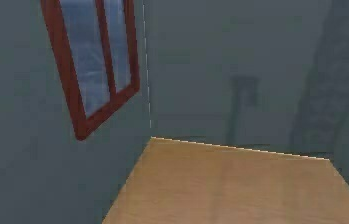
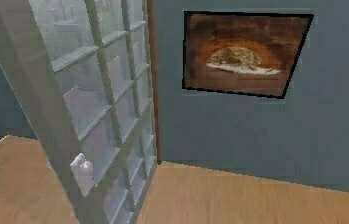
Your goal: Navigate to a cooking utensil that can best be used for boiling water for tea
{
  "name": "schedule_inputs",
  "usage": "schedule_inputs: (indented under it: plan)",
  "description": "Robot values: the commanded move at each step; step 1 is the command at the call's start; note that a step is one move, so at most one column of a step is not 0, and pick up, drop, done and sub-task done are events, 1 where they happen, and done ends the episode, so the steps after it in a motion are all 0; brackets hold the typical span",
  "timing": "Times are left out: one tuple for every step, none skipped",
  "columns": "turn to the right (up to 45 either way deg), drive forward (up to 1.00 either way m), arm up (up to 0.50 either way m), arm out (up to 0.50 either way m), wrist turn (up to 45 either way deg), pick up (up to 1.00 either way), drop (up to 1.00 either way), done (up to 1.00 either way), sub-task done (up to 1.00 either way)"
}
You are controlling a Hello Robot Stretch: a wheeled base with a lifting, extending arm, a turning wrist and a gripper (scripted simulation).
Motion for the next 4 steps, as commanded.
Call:
schedule_inputs:
  plan:
    - [0.0,0.75,0.00,0.00,0.0,0.00,0.00,0.00,0.00]
    - [45.0,0.00,0.00,0.00,0.0,0.00,0.00,0.00,0.00]
    - [27.0,0.00,0.00,0.00,0.0,0.00,0.00,0.00,0.00]
    - [0.0,0.35,0.00,0.00,0.0,0.00,0.00,0.00,0.00]
